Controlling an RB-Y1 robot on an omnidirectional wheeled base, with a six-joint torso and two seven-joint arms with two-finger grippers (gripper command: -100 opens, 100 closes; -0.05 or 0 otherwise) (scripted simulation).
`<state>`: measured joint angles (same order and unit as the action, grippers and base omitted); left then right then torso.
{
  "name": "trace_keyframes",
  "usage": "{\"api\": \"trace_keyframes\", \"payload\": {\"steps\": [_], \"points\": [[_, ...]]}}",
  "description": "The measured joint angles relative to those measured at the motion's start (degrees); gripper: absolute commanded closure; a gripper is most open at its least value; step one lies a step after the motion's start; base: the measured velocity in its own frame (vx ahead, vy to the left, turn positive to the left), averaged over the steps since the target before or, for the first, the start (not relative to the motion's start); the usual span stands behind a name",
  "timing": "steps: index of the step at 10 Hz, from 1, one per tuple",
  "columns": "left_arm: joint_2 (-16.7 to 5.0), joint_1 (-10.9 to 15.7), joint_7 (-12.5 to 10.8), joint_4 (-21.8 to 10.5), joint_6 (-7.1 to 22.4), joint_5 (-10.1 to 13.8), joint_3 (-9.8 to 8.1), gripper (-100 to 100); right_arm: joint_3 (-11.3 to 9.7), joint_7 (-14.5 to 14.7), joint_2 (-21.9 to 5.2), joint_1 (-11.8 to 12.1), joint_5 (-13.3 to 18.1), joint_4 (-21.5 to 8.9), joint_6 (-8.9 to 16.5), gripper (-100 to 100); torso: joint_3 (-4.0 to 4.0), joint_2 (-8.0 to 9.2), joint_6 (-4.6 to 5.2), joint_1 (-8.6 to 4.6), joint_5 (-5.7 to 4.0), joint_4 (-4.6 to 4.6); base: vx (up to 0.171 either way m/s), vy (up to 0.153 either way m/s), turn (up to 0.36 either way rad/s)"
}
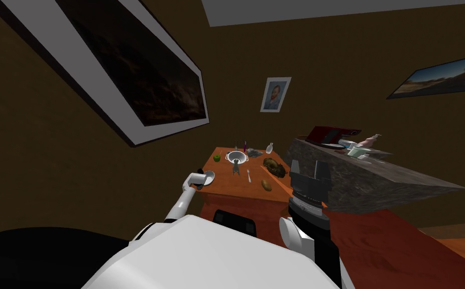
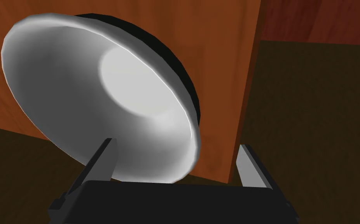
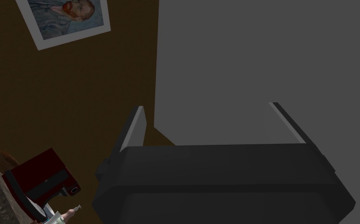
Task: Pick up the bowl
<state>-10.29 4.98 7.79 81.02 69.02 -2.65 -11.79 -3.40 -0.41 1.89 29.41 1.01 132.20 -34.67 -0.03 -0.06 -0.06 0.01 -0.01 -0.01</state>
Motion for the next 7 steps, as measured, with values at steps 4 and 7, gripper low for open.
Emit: {"api": "trace_keyframes", "payload": {"steps": [4, 7], "points": [[0.1, -0.4, -0.4, -2.4, -3.0, -0.1, 0.43, 100, 0.0, 0.0, 0.0, 0.0, 0.0, 0.0, 0.0, 0, 0.0, 0.01, 0.0, 0.01, 0.0, 0.0, 0.018, 0.011, 0.003], [0.1, -0.4, -0.4, -2.4, -2.9, -0.1, 0.45, 100, 0.0, 0.0, 0.0, 0.0, 0.0, 0.0, 0.0, 0, 0.02, 0.05, -0.02, -0.02, 0.0, 0.01, 0.001, 0.0, -0.004]]}}
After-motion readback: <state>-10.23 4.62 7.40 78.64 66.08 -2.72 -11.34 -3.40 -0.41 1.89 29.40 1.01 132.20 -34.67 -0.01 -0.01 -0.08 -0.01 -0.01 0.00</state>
